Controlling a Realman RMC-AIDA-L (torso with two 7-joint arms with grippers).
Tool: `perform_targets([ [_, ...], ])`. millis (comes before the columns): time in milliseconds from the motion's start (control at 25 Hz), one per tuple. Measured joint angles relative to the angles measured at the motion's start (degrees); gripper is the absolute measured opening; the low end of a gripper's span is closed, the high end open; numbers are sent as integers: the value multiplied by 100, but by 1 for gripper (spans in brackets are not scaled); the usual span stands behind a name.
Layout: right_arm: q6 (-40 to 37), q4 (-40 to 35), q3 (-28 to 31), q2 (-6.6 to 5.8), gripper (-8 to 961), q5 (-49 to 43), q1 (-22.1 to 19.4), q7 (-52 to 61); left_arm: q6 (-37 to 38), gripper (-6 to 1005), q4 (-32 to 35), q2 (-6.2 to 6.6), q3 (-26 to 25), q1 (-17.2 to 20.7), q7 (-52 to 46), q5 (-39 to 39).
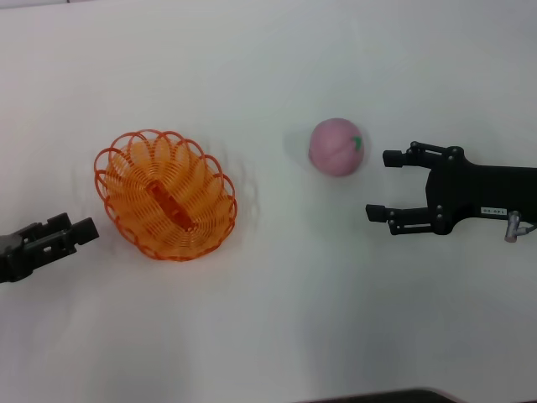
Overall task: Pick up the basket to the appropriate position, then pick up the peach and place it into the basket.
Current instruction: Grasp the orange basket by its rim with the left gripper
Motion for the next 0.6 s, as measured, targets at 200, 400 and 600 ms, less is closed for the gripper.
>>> perform_targets([
  [200, -1, 0, 5, 0, 930, 0, 4, 12, -50, 896, 22, 31, 4, -76, -225, 42],
  [400, -1, 0, -6, 0, 930, 0, 19, 19, -121, 891, 144, 57, 38, -179, -464, 45],
  [600, -1, 0, -10, 0, 930, -1, 19, 19, -485, 887, 249, 79, 57, -298, -775, 47],
])
